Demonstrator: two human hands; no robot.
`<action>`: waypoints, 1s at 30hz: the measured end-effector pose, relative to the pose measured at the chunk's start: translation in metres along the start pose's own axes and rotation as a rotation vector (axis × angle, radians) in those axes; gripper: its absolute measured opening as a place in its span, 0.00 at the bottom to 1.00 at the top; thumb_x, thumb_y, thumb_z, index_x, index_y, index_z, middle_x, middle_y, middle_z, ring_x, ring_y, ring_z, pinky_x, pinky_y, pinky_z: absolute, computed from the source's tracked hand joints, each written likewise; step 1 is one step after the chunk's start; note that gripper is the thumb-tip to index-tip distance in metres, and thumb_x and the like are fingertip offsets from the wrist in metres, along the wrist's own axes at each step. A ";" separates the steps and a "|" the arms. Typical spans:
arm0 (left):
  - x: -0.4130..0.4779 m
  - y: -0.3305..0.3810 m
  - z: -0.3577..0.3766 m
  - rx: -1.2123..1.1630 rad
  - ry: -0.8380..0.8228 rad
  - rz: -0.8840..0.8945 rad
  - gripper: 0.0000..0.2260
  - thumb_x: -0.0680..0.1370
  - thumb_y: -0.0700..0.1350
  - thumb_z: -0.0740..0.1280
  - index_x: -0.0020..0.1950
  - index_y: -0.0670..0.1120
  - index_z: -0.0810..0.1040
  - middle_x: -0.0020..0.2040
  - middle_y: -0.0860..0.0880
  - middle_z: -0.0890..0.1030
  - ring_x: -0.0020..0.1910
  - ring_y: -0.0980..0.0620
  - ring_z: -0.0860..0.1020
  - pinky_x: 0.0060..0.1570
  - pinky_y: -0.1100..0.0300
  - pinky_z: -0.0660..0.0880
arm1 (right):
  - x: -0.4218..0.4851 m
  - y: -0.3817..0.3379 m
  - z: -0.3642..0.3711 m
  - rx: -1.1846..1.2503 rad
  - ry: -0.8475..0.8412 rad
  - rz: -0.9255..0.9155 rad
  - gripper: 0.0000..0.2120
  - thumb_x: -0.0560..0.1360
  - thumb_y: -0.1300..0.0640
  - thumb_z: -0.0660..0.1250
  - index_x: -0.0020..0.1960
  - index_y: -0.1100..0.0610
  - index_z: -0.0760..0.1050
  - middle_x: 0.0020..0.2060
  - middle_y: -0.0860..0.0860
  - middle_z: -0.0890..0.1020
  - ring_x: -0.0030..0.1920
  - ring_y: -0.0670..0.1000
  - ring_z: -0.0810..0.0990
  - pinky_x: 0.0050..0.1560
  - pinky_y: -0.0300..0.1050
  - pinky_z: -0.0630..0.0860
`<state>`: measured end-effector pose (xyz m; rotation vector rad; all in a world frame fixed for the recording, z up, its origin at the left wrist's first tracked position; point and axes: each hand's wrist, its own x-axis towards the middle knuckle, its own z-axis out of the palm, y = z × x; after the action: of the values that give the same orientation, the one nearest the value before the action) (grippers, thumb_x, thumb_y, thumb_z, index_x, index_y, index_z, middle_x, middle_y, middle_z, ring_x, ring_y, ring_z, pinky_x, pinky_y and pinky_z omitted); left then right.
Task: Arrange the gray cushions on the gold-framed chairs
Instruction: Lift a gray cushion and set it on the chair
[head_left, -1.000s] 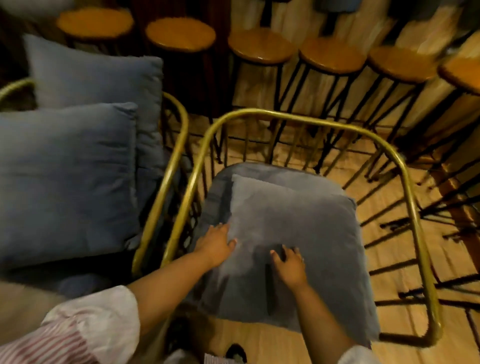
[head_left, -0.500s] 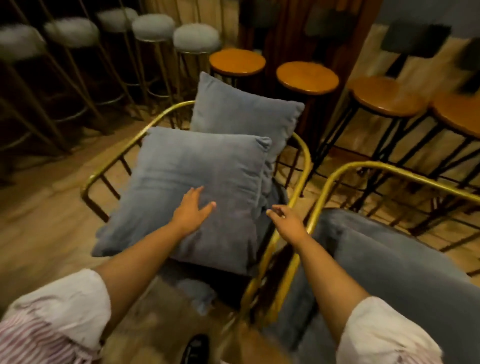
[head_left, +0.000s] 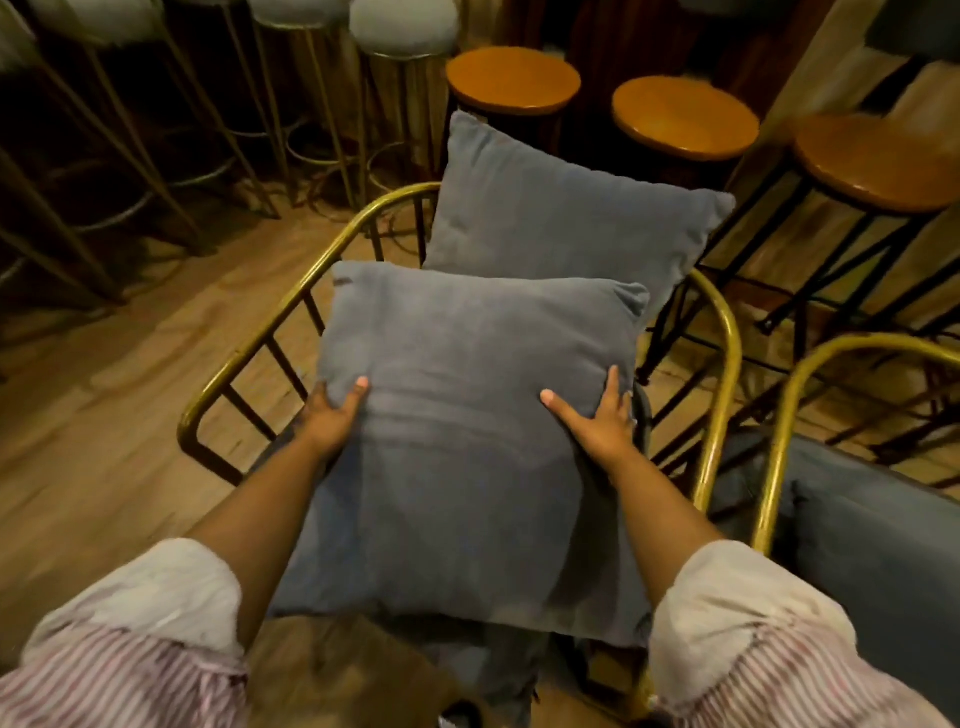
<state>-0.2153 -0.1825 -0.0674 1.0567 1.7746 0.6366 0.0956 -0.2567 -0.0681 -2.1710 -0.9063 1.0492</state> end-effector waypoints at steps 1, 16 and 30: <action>0.017 -0.014 0.001 0.008 -0.002 -0.010 0.55 0.55 0.80 0.61 0.75 0.50 0.61 0.75 0.44 0.67 0.72 0.40 0.67 0.72 0.45 0.63 | 0.003 0.004 -0.001 0.007 0.005 -0.012 0.58 0.60 0.29 0.70 0.76 0.41 0.37 0.79 0.52 0.41 0.78 0.61 0.43 0.76 0.63 0.46; -0.030 0.040 -0.028 -0.264 0.121 -0.146 0.56 0.50 0.78 0.66 0.73 0.54 0.64 0.72 0.45 0.71 0.68 0.36 0.70 0.68 0.41 0.67 | -0.046 0.009 -0.047 0.536 -0.019 0.025 0.36 0.67 0.42 0.73 0.71 0.53 0.68 0.63 0.52 0.78 0.59 0.55 0.77 0.56 0.48 0.74; -0.192 0.116 0.058 -0.352 -0.020 0.062 0.51 0.58 0.73 0.66 0.74 0.46 0.65 0.73 0.44 0.70 0.67 0.40 0.72 0.67 0.45 0.69 | -0.165 0.071 -0.220 0.652 0.189 -0.068 0.40 0.62 0.39 0.76 0.69 0.55 0.71 0.64 0.53 0.78 0.55 0.53 0.78 0.53 0.46 0.74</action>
<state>-0.0833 -0.2939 0.0863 0.8734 1.5452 0.9342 0.2225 -0.4678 0.0727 -1.6422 -0.4569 0.9222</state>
